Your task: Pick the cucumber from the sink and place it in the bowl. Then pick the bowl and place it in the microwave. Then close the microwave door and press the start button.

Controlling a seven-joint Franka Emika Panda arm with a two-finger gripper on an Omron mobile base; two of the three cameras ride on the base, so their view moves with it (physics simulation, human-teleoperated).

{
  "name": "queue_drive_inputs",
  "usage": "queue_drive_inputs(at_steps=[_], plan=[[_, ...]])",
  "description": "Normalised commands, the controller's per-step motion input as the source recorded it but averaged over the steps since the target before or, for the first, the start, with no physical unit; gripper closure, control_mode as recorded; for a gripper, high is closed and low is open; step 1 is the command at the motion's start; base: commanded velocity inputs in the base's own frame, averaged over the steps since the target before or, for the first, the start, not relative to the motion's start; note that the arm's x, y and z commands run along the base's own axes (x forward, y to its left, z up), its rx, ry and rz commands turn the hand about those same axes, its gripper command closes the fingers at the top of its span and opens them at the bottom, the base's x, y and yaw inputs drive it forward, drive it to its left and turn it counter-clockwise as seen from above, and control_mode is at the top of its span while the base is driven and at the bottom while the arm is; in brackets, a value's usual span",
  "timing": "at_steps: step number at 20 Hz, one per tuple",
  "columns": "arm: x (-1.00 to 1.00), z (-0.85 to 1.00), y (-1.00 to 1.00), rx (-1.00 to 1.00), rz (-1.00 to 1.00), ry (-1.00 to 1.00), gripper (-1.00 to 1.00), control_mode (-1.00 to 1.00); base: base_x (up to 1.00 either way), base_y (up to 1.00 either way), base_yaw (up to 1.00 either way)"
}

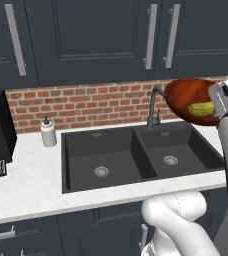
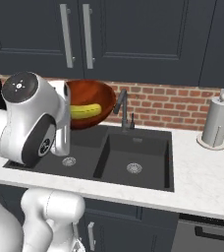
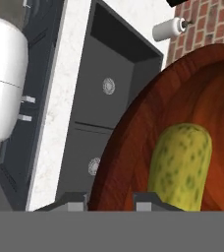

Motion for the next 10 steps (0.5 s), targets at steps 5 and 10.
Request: queue_drive_inputs(at_steps=[5,10], plan=[[0.00,0.05,0.30,-0.04,-0.01,-0.31,1.00,-1.00,0.00,0.00,0.00],[0.00,0.04,0.30,-0.04,0.00,-0.12,1.00,-1.00,0.00,0.00,0.00]])
